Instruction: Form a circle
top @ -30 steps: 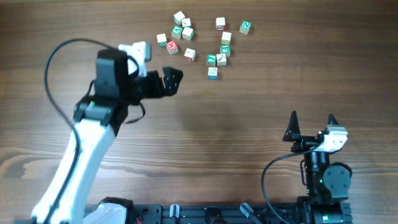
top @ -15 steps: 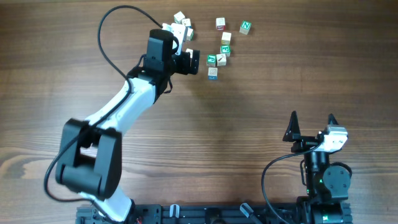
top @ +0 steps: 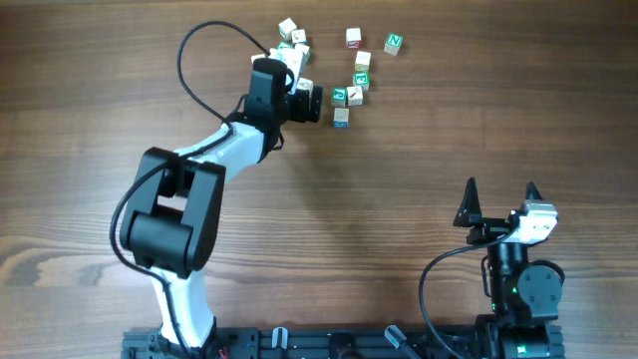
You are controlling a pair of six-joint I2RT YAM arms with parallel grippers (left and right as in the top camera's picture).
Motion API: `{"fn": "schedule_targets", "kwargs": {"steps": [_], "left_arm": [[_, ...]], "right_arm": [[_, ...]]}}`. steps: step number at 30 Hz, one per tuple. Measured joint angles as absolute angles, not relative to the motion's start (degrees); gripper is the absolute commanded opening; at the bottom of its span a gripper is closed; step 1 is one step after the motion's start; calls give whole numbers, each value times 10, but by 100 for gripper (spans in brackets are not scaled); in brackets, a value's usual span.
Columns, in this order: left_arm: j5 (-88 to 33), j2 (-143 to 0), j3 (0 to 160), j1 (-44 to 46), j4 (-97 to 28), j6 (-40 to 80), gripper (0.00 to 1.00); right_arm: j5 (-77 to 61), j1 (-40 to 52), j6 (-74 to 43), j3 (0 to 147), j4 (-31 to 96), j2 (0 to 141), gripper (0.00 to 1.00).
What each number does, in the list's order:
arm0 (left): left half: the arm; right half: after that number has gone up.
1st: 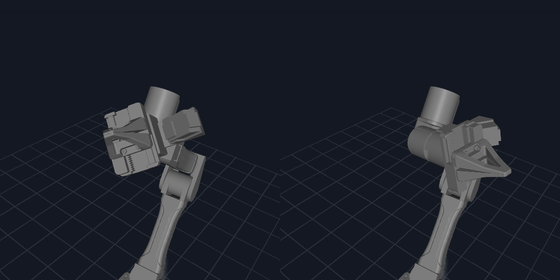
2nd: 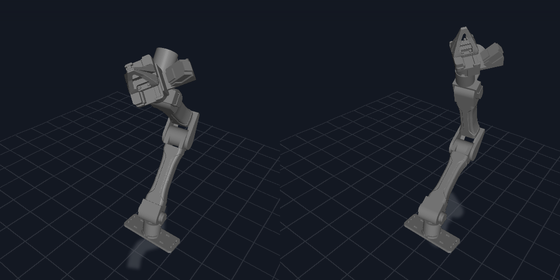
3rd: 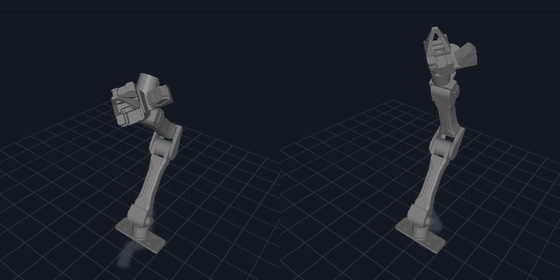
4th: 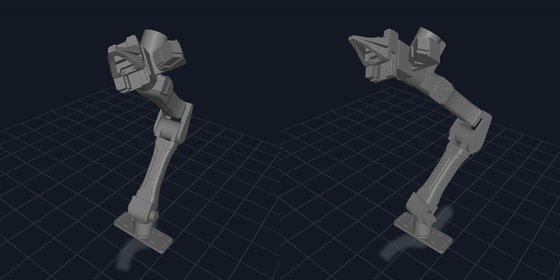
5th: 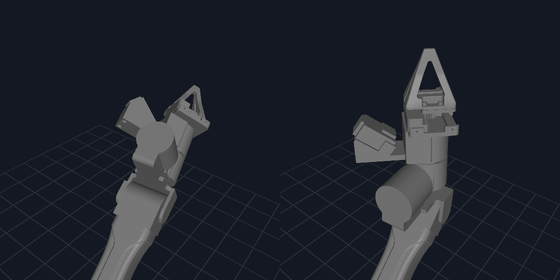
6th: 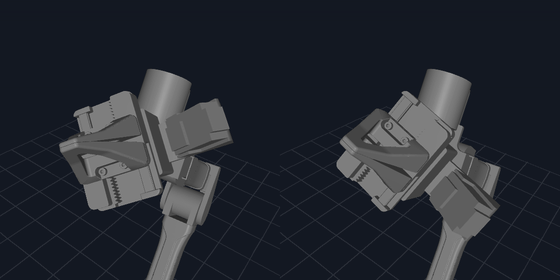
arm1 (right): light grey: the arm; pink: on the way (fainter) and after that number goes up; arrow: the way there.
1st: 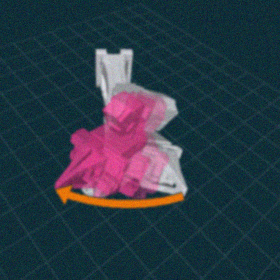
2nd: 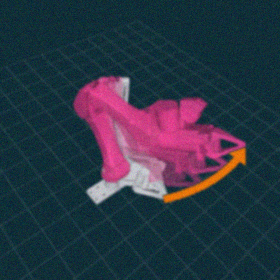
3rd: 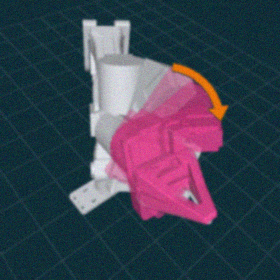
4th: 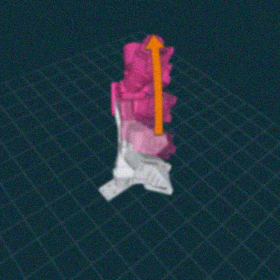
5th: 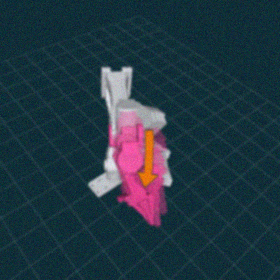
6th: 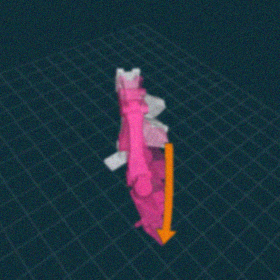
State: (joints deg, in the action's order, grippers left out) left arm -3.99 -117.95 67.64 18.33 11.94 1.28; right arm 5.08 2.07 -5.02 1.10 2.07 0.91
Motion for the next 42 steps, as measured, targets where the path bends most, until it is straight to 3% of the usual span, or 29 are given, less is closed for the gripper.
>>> {"fn": "schedule_targets", "kwargs": {"steps": [8,14,23,27,35,42], "left_arm": [[-46,-1229,676,183,194,13,99],[-46,-1255,677,183,231,11,90],[-46,-1263,677,183,243,7,58],[-46,-1266,677,183,245,5,38],[-48,-1258,679,184,221,7,35],[-48,-1120,680,192,80,7,36]], "right_arm": [[51,21,-50,11,21,9,100],[51,21,-50,11,21,9,100],[51,21,-50,11,21,9,100],[51,21,-50,11,21,9,100],[51,21,-50,11,21,9,100],[51,21,-50,11,21,9,100]]}}
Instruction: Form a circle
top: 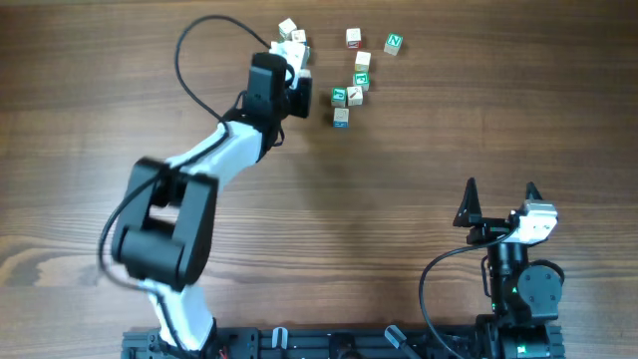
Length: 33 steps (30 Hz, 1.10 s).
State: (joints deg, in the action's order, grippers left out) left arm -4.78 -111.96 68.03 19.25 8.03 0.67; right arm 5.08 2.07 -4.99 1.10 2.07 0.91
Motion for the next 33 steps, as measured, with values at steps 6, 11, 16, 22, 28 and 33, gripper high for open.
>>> {"fn": "schedule_targets", "kwargs": {"steps": [6,11,16,22,28,33], "left_arm": [[-85,-1040,686,270,-51,7,36],[-100,-1040,686,356,-87,7,34],[-104,-1042,686,408,-101,7,33],[-104,-1086,686,413,-80,59,33],[-98,-1136,686,436,-25,118,33],[-64,-1159,686,463,20,133,33]], "right_arm": [[51,21,-50,11,21,9,99],[51,21,-50,11,21,9,100],[51,21,-50,11,21,9,100],[51,21,-50,11,21,9,100],[51,21,-50,11,20,9,100],[51,21,-50,11,20,9,100]]}}
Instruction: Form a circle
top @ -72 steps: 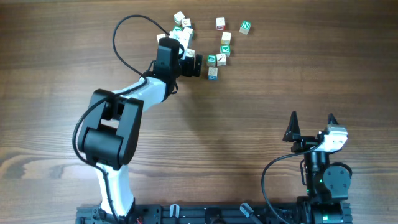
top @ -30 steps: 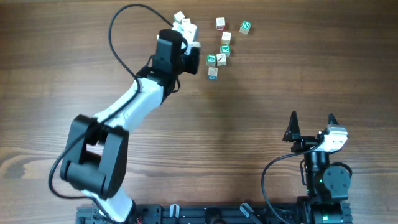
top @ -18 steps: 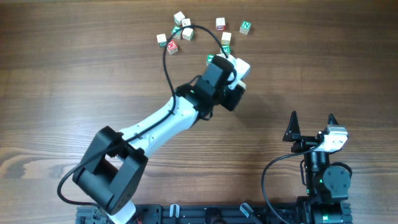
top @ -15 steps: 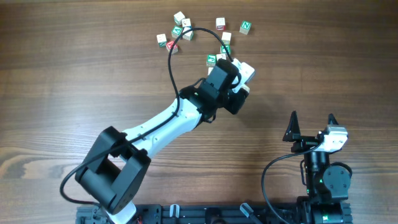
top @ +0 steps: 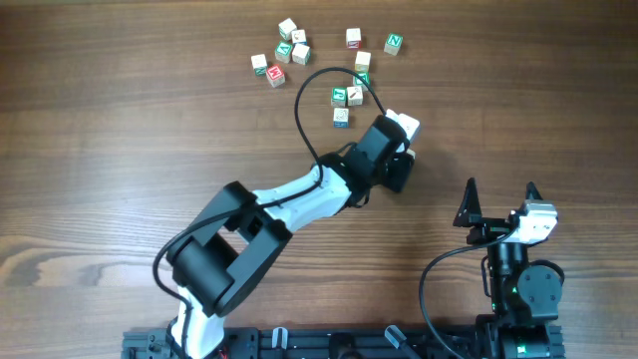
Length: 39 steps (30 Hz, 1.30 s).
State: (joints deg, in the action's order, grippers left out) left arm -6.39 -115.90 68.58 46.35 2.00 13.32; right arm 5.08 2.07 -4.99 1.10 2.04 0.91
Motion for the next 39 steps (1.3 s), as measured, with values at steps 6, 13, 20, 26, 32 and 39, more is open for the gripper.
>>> {"fn": "schedule_targets", "kwargs": {"steps": [6,13,20,26,32,39], "left_arm": [[-41,-1190,686,466,22,140,45],[-21,-1194,686,466,28,143,54],[-17,-1194,686,466,29,144,74],[-15,-1173,687,468,22,143,100],[46,-1060,686,451,24,138,100],[61,-1077,685,307,24,132,100]], "right_arm": [[51,21,-50,11,21,9,100],[51,21,-50,11,20,9,100],[51,21,-50,11,21,9,100],[51,21,-50,11,21,9,100],[51,21,-50,11,21,9,100],[51,21,-50,11,20,9,100]]}}
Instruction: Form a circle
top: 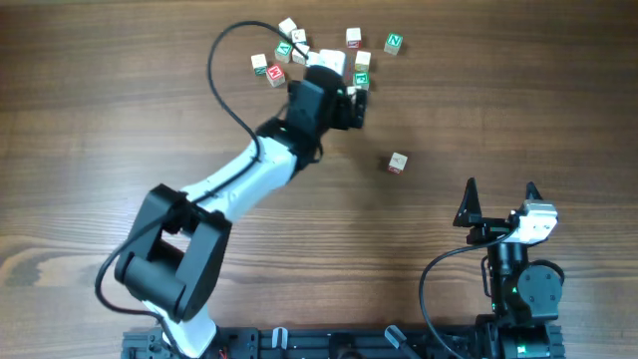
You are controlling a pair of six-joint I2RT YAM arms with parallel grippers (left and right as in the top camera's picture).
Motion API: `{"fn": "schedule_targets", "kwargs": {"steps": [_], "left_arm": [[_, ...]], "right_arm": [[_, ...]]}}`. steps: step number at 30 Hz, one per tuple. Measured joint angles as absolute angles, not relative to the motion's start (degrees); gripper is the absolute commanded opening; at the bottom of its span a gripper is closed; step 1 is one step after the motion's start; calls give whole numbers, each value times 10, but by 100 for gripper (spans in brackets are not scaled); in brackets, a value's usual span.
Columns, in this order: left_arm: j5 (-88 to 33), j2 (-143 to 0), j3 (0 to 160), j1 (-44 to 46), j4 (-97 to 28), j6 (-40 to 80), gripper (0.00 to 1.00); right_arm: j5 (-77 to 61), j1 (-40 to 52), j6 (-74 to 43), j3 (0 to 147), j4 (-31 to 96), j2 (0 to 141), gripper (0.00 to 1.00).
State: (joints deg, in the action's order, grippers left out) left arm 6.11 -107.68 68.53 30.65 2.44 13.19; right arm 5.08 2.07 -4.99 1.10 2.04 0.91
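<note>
Small wooden letter cubes lie at the far side of the table: a left bunch around (285,49), and a right bunch with one cube (353,38), a green-faced cube (394,43) and another cube (363,60). One cube with red marks (398,163) lies alone, nearer the middle right. My left gripper (355,103) hovers over the lower end of the right bunch with its fingers spread, hiding the cubes beneath. My right gripper (499,184) stands open at the near right, holding nothing.
The left arm's black cable (231,70) loops past the left bunch of cubes. The wooden table (100,150) runs to every edge of the view. The arm bases sit along the near edge.
My left gripper was at the middle right, where the lone cube now lies. It has gone back up to the right bunch, leaving that cube on the table. The right arm is unchanged.
My left gripper was first at the lower edge of the left bunch, and was still there a moment later. Then it was far to the right, near the table's middle. Now a single cube lies at that spot and the gripper is over the right bunch.
</note>
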Motion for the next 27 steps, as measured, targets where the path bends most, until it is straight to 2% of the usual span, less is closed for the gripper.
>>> {"fn": "schedule_targets", "kwargs": {"steps": [3,11,12,13,15,18,23,27], "left_arm": [[42,-1121,685,284,41,132,100],[22,-1213,686,310,95,128,98],[22,-1213,686,310,96,128,93],[22,-1213,686,310,97,128,83],[18,-1213,686,310,97,126,55],[8,-1217,686,310,97,127,38],[5,-1217,686,320,97,128,21],[5,-1217,686,333,97,128,15]], "right_arm": [[51,21,-50,11,20,9,100],[51,21,-48,11,21,9,100],[51,21,-48,11,21,9,100],[51,21,-48,11,21,9,100],[51,21,-48,11,21,9,100],[51,21,-48,11,21,9,100],[51,21,-48,11,21,9,99],[51,21,-48,11,21,9,100]]}}
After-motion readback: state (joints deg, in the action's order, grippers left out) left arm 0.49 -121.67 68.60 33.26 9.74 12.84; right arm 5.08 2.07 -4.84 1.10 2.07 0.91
